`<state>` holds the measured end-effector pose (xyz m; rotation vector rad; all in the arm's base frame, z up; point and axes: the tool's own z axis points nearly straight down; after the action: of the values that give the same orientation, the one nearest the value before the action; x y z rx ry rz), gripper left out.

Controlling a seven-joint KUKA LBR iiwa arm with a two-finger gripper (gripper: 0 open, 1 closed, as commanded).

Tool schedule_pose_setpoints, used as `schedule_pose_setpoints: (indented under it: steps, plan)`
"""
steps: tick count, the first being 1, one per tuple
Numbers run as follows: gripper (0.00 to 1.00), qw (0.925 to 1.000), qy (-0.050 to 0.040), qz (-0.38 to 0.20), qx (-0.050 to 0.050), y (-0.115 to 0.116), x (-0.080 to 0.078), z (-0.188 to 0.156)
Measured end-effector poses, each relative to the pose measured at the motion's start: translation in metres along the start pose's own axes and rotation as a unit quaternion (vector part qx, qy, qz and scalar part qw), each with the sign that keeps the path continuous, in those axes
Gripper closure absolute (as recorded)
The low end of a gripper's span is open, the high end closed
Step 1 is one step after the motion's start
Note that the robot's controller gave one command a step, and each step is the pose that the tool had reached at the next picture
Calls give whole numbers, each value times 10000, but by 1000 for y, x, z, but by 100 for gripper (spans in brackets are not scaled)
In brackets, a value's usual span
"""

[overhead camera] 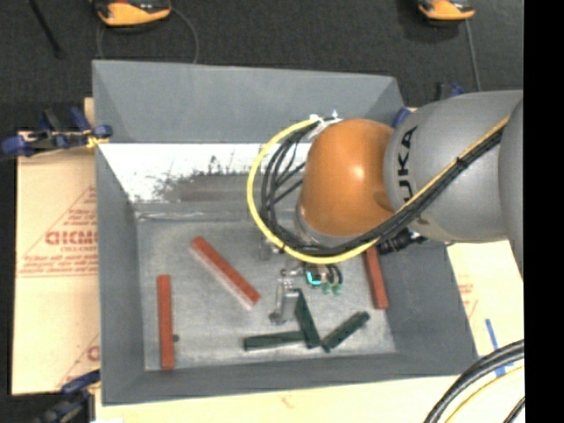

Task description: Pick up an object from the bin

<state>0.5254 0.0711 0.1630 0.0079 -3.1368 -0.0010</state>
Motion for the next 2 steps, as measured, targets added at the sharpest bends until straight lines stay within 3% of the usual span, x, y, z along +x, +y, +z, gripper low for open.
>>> schedule_pose_setpoints:
  steps: [1,2]
  plan:
    - [0,9995,-10,326,-2,31,-12,97]
    - [100,9994,-42,344,-6,29,-14,92]
